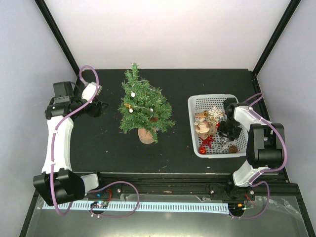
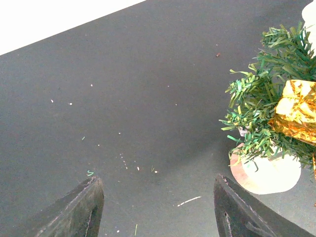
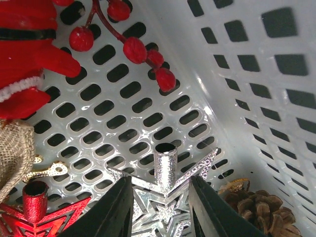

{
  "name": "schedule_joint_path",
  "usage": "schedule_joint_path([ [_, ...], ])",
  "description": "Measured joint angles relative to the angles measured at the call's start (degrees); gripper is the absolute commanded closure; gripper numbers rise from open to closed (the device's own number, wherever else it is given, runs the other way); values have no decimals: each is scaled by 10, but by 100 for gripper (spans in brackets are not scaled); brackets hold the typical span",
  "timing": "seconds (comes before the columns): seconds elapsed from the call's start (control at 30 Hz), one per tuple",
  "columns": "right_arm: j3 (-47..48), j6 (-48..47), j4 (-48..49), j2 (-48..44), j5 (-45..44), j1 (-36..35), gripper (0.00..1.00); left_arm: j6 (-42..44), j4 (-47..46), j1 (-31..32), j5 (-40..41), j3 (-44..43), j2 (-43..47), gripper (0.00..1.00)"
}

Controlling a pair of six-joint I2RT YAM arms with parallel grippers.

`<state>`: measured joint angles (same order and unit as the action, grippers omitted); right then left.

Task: Decorate the small christmas tree

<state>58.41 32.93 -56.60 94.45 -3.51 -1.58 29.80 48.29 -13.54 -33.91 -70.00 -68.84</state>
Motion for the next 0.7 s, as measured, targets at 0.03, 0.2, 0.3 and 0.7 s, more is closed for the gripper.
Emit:
schedule_joint_path([
  [0.03,0,0,1,1,-2,1,68,0,0,0,0,1,0,38],
  [0.2,0,2,1,1,-9,2,71,0,1,0,0,2,0,38],
  [0.3,0,4,1,1,-15,2,71,0,1,0,0,5,0,38],
  [0.7,0,1,6,1,-44,3,71,-1,-2,0,-11,12,0,38],
])
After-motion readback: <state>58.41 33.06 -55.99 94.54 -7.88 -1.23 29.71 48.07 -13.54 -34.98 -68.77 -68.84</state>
